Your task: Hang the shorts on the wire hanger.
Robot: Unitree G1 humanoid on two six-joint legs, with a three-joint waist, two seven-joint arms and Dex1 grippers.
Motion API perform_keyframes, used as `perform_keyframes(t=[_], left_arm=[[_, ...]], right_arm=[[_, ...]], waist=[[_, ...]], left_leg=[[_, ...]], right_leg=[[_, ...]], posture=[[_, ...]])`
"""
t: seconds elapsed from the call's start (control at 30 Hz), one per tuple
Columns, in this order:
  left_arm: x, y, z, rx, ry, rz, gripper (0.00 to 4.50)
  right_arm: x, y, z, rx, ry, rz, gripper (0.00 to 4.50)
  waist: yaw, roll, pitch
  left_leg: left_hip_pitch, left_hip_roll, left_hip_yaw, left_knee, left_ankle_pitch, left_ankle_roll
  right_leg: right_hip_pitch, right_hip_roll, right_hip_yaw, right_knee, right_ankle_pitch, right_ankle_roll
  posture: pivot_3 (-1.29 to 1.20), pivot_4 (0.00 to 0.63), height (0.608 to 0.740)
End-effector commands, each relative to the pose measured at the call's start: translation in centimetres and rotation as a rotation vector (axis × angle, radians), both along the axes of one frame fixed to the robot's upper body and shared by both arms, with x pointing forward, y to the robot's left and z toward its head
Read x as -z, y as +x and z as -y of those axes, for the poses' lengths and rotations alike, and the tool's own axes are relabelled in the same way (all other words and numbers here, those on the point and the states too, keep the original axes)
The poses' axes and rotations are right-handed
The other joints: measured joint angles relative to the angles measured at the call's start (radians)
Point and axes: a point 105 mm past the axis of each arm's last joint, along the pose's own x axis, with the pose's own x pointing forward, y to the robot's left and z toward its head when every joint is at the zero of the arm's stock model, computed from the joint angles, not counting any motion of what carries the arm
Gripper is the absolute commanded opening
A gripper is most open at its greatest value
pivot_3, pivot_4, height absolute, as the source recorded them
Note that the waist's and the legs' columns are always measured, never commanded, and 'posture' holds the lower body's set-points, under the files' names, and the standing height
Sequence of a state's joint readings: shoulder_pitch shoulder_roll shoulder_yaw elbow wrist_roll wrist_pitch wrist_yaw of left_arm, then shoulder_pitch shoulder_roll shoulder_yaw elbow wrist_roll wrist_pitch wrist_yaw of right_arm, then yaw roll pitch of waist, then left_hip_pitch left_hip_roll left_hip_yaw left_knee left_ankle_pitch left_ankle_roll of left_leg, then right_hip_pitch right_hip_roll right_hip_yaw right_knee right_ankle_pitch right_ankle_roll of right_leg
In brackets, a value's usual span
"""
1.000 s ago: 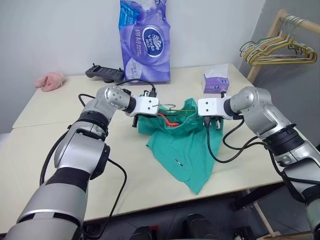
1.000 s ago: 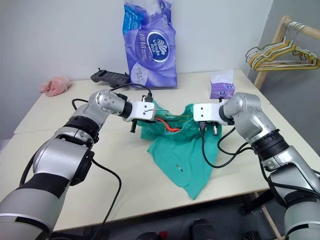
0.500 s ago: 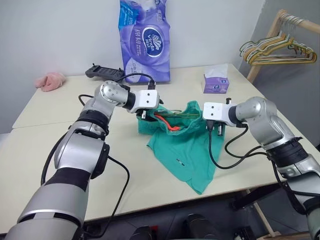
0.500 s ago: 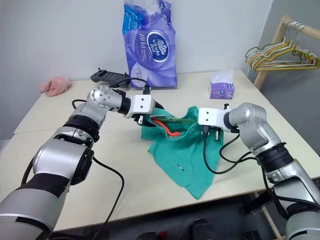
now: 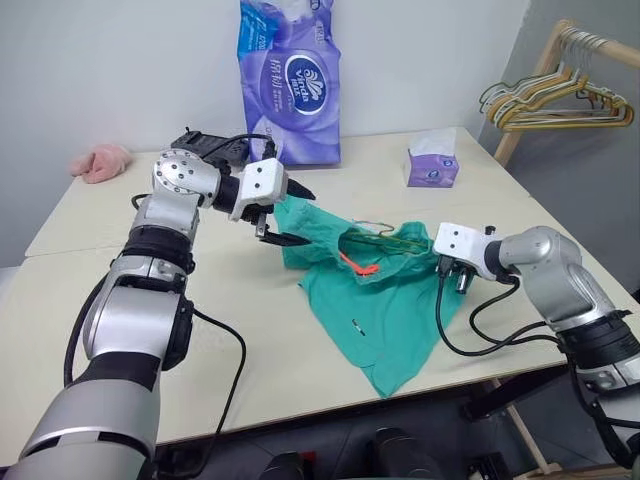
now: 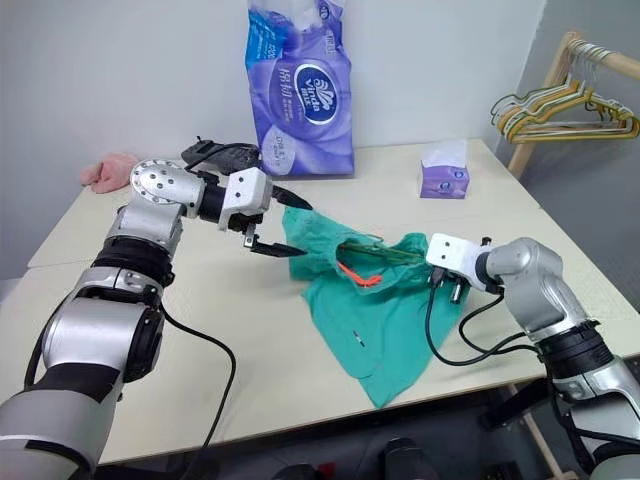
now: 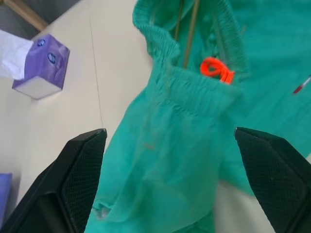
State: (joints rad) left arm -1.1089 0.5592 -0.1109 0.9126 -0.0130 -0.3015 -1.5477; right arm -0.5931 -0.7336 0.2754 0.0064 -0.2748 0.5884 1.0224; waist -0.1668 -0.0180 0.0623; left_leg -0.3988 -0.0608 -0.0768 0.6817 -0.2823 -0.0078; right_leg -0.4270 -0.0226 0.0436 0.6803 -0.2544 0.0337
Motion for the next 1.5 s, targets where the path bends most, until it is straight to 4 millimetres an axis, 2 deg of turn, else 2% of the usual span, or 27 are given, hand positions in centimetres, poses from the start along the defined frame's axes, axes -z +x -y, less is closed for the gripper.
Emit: perform_keyframes(t=[0.03,0.17,0.27,0.4,0.67,0.7,0.83,0.9,1.0,1.13,1.23,1.33,1.37,1.5], left_arm=[[-1.5,-1.1,0.1,-0.002,-0.147,-0.05,4.47],[-0.8,-2.9,1.5,-0.019,-0.3,-0.112,4.47],[-0.2,-3.3,2.8,-0.066,-0.402,-0.119,4.47],[0.3,-4.5,5.4,-0.077,-0.556,-0.174,4.47],[-0.1,-7.0,10.0,-0.067,-0.752,-0.312,4.47],[-0.1,-7.2,10.3,-0.061,-0.755,-0.315,4.47],[-0.4,-7.4,11.9,-0.029,-0.776,-0.329,4.47],[-0.7,-7.3,12.6,-0.009,-0.779,-0.325,4.47],[-1.3,-7.6,13.7,0.053,-0.785,-0.34,4.47],[-2.3,-8.7,15.8,0.167,-0.798,-0.37,4.47],[-2.8,-8.8,17.6,0.202,-0.822,-0.37,4.47],[-2.7,-8.6,18.9,0.194,-0.824,-0.34,4.47],[-2.5,-8.6,19.6,0.189,-0.819,-0.32,4.47],[-2.6,-8.4,23.0,0.15,-0.845,-0.236,4.47]], right_arm=[[-2.2,-0.1,1.2,0.126,0.149,0.048,0.0],[-2.6,-1.2,3.8,0.351,0.318,0.06,0.0],[-2.6,-2.1,5.5,0.516,0.42,0.082,0.0],[-3.1,-3.2,7.4,0.749,0.579,0.143,0.0],[-3.7,-5.8,11.1,1.066,0.641,0.335,0.0],[-3.7,-6.2,11.9,1.111,0.642,0.358,0.0],[-4.3,-9.9,18.2,1.431,0.578,0.524,0.0],[-4.6,-11.4,20.2,1.539,0.566,0.568,0.0],[-5.1,-12.8,22.1,1.642,0.563,0.614,0.0],[-6.0,-14.7,24.8,1.767,0.524,0.68,0.0],[-7.4,-15.8,27.0,1.816,0.516,0.748,0.0],[-8.2,-16.1,28.1,1.831,0.506,0.778,0.0],[-8.4,-15.9,28.6,1.829,0.511,0.782,0.0],[-10.0,-15.8,31.0,1.854,0.531,0.832,0.0]], waist=[[0.0,0.0,0.0],[0.002,0.0,0.0],[0.009,0.001,-0.001],[0.014,0.005,-0.005],[0.002,0.017,-0.021],[0.0,0.019,-0.022],[-0.003,0.028,-0.031],[-0.006,0.03,-0.034],[-0.023,0.032,-0.036],[-0.047,0.036,-0.039],[-0.058,0.039,-0.04],[-0.069,0.038,-0.04],[-0.077,0.035,-0.038],[-0.091,0.039,-0.039]], left_leg=[[0.0,0.0,0.0,0.0,0.0,0.0],[0.0,0.0,-0.001,0.0,0.0,0.0],[0.0,0.0,-0.002,0.001,0.0,0.0],[0.001,0.0,0.0,0.001,0.0,0.0],[0.002,0.0,0.001,0.0,-0.001,0.001],[0.002,0.0,0.001,0.0,-0.002,0.004],[0.004,-0.001,0.001,-0.001,-0.003,0.004],[0.004,-0.001,0.001,-0.001,-0.003,0.005],[0.006,-0.001,0.002,-0.001,-0.003,0.005],[0.022,-0.001,0.003,-0.004,-0.006,0.01],[0.022,-0.002,0.004,-0.004,-0.006,0.011],[0.023,-0.003,0.004,-0.004,-0.008,0.013],[0.029,-0.002,0.003,-0.004,-0.01,0.018],[0.048,-0.006,0.004,-0.006,-0.019,0.03]], right_leg=[[0.0,0.0,0.0,0.0,0.0,0.0],[0.001,0.0,0.0,0.0,0.0,0.0],[0.002,0.0,0.0,0.0,0.0,0.0],[0.002,0.0,0.001,0.0,0.0,0.0],[0.003,0.0,0.002,-0.001,0.0,0.0],[0.004,0.0,0.002,-0.001,0.0,0.0],[0.007,0.0,0.002,-0.002,0.0,0.0],[0.007,0.0,0.002,-0.002,0.0,0.001],[0.009,0.0,0.003,-0.002,-0.001,0.001],[0.024,0.001,0.004,-0.005,-0.006,0.002],[0.025,0.002,0.005,-0.004,-0.007,0.003],[0.03,0.002,0.005,-0.005,-0.009,0.003],[0.037,0.002,0.004,-0.006,-0.012,0.003],[0.056,0.003,0.004,-0.01,-0.023,0.009]], posture=[[-0.16,0.031,0.74],[-0.16,0.027,0.74],[-0.17,0.026,0.74],[-0.2,0.019,0.74],[-0.26,0.009,0.74],[-0.27,0.008,0.74],[-0.3,0.001,0.74],[-0.31,0.0,0.74],[-0.32,0.0,0.74],[-0.35,0.0,0.74],[-0.37,0.0,0.74],[-0.38,0.0,0.74],[-0.39,0.0,0.74],[-0.4,0.0,0.74]])
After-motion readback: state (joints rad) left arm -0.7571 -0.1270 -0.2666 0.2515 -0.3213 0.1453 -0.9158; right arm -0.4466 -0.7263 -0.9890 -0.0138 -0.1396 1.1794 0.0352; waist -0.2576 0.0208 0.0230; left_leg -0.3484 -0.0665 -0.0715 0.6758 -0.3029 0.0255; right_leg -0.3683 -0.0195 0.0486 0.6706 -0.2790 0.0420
